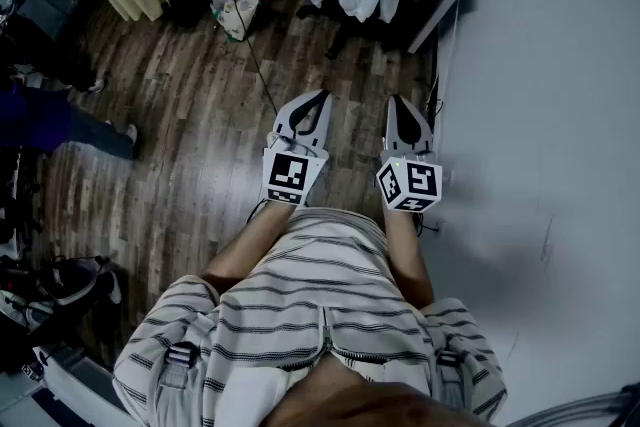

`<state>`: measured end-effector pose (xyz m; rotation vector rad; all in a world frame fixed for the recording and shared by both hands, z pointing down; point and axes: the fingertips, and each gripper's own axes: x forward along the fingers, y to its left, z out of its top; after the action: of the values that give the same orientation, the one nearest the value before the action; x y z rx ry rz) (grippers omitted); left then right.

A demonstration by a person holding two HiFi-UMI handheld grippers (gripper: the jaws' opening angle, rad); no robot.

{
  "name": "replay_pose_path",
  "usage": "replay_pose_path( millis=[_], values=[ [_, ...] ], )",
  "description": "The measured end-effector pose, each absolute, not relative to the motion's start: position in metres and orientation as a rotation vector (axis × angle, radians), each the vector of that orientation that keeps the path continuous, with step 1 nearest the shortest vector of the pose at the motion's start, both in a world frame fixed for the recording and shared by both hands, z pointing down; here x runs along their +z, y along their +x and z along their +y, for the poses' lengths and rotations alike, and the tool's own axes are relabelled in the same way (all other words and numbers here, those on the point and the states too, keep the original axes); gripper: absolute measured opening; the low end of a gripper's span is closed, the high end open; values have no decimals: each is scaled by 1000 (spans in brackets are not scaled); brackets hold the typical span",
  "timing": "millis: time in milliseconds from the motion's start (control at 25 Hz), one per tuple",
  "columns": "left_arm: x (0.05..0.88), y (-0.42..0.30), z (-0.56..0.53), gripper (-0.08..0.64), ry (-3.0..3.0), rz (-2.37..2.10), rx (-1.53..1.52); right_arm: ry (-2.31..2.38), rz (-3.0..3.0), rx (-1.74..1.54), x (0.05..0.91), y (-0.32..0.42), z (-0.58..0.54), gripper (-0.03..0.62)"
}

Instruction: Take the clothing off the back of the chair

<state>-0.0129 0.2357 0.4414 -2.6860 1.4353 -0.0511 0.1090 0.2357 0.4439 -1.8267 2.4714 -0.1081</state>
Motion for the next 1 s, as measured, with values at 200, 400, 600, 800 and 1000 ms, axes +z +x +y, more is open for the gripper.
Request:
replay_pose_path(
  millis=[200, 400, 600, 800, 1000],
  values=[
    [444, -8, 238, 25, -2688, 1439, -45, -1827, 2470, -104, 446, 115, 239, 20],
    [446, -9, 240, 25, -2694, 1440, -48, -1826, 2463, -97, 447, 115, 242, 20],
    [449, -11, 242, 25, -2695, 1430, -53, -1820, 2439, -86, 445, 114, 242, 20],
    [452, -21, 244, 25, -2700, 1428, -54, -1841, 2441, -88, 451, 105, 244, 21],
    [457, -29, 248, 25, -2717, 1434, -41, -1846, 2445, -97, 457, 97, 250, 21]
  ],
)
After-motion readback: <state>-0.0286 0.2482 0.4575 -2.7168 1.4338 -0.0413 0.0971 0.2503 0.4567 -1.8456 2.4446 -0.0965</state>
